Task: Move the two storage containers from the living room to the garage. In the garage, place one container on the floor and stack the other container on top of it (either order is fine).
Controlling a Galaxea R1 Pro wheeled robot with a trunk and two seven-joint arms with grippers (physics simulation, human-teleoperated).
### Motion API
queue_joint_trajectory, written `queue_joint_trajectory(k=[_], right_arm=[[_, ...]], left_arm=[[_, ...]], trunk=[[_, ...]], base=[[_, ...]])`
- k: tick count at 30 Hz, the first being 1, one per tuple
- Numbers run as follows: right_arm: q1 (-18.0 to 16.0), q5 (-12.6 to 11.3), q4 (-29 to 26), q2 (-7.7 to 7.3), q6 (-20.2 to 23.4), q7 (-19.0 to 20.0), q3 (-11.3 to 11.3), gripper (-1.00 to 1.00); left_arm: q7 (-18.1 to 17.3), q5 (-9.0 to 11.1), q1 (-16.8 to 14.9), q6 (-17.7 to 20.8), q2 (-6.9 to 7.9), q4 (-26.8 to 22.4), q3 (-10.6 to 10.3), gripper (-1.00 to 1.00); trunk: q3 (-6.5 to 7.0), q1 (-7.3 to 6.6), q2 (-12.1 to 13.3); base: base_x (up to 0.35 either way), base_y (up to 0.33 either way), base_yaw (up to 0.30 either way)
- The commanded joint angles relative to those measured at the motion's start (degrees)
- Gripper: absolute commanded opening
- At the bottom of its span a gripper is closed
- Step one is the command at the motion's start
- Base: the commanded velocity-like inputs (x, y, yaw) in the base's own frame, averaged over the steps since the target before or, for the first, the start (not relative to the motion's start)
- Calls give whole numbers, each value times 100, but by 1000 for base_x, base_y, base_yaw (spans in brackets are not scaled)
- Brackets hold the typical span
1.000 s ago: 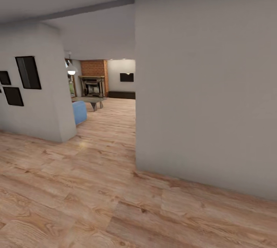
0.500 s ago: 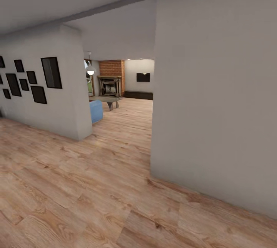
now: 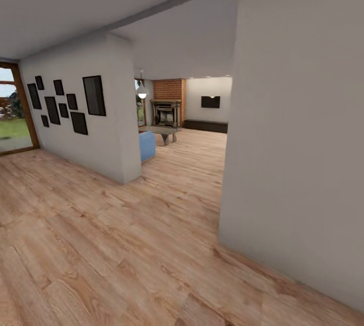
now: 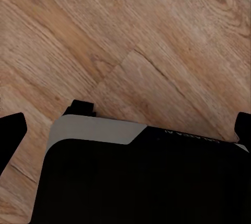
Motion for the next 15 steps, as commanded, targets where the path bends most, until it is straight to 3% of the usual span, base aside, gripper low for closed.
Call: queue_joint_trajectory(k=[1, 15], right_arm=[[-8, 2, 18, 2, -28, -30, 45, 100], [-8, 2, 18, 2, -28, -30, 45, 100]], left_arm=[[13, 48, -4, -2, -2, 0, -49, 100], [13, 48, -4, -2, 0, 0, -49, 100]], trunk=[[-8, 4, -5], [-8, 4, -5]], base=[[332, 0, 270], [332, 0, 270]])
